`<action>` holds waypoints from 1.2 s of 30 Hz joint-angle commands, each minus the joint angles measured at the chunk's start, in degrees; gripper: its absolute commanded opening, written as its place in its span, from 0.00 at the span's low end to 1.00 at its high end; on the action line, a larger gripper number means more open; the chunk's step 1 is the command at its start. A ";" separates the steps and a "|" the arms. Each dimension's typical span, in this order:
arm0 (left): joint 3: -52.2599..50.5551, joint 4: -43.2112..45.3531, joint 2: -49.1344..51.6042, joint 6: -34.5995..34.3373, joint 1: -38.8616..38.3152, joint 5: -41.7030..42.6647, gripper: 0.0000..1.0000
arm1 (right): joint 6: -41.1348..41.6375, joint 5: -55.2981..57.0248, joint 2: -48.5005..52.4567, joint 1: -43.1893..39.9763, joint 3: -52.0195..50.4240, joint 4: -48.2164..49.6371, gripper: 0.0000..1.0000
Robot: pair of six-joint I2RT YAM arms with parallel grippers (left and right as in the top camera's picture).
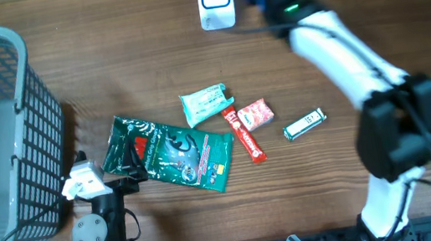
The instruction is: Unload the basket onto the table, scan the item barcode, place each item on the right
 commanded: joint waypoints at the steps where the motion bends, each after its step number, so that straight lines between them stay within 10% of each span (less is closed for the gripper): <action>1: -0.46 0.00 -0.42 1.11 -0.20 0.48 1.00 | 3.52 0.44 -2.23 -9.38 0.92 -8.46 0.65; 17: -0.46 0.00 -0.42 1.11 -0.20 0.48 1.00 | 3.28 -17.38 2.84 -48.76 0.59 -24.74 0.68; 27: -0.46 0.00 -0.42 1.11 -0.20 0.48 1.00 | 3.21 -17.35 11.08 -57.53 0.59 -27.71 0.73; 31: -0.46 0.00 -0.42 1.11 -0.20 0.48 1.00 | -1.40 -17.40 10.38 -59.74 1.73 -28.37 1.00; 36: -0.46 0.00 -0.42 1.11 -0.20 0.48 1.00 | -0.76 -18.14 8.00 -61.48 8.79 -35.08 1.00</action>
